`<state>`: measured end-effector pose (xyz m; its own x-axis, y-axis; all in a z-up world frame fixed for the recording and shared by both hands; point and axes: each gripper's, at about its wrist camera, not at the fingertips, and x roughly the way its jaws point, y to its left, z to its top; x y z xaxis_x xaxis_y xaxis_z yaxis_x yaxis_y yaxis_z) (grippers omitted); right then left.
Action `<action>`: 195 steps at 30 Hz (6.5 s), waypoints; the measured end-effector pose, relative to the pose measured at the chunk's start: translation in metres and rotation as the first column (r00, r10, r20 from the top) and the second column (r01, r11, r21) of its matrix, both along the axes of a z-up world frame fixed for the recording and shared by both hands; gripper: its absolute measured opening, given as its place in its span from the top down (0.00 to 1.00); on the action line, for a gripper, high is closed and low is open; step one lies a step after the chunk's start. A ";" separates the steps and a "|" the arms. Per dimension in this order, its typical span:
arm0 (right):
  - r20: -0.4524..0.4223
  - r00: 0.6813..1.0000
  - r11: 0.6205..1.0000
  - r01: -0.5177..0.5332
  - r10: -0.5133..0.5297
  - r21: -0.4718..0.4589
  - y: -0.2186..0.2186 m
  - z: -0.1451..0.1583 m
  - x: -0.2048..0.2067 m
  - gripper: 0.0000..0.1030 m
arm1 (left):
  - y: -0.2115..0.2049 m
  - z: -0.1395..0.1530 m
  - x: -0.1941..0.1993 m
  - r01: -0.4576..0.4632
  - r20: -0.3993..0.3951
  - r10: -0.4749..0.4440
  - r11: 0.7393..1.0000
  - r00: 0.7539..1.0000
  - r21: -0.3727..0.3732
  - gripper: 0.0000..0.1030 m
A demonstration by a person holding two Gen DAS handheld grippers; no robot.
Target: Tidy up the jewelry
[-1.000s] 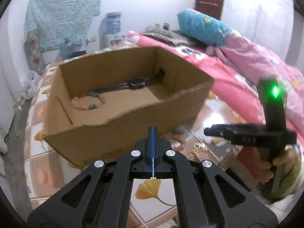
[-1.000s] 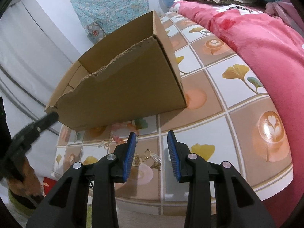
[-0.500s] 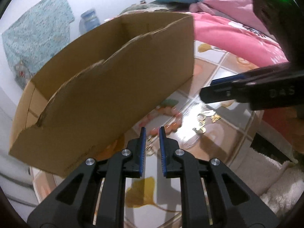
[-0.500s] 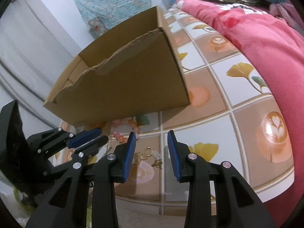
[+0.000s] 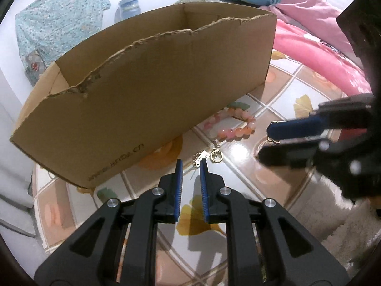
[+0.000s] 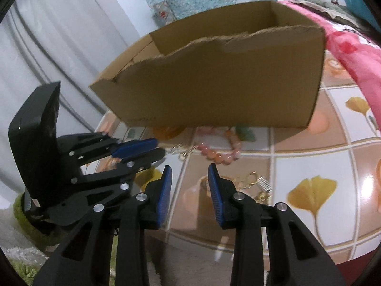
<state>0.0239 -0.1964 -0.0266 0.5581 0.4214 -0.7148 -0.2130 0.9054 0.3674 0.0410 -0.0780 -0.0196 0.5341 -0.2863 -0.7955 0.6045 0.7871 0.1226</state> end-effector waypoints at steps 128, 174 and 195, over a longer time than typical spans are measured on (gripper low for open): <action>0.364 0.931 0.999 -0.017 0.033 -0.049 0.029 0.101 0.019 0.89 | 0.097 0.132 -0.002 -0.037 0.045 0.071 0.847 0.996 -0.531 0.99; 0.190 0.976 0.993 0.090 -0.103 0.076 -0.070 0.117 0.115 0.83 | 0.055 0.113 0.107 -0.131 -0.038 0.128 0.887 0.991 -0.443 0.50; -0.034 0.995 0.993 0.095 -0.093 0.067 -0.041 0.007 -0.015 0.80 | 0.066 0.047 -0.018 -0.120 -0.111 0.084 0.916 0.990 -0.383 0.31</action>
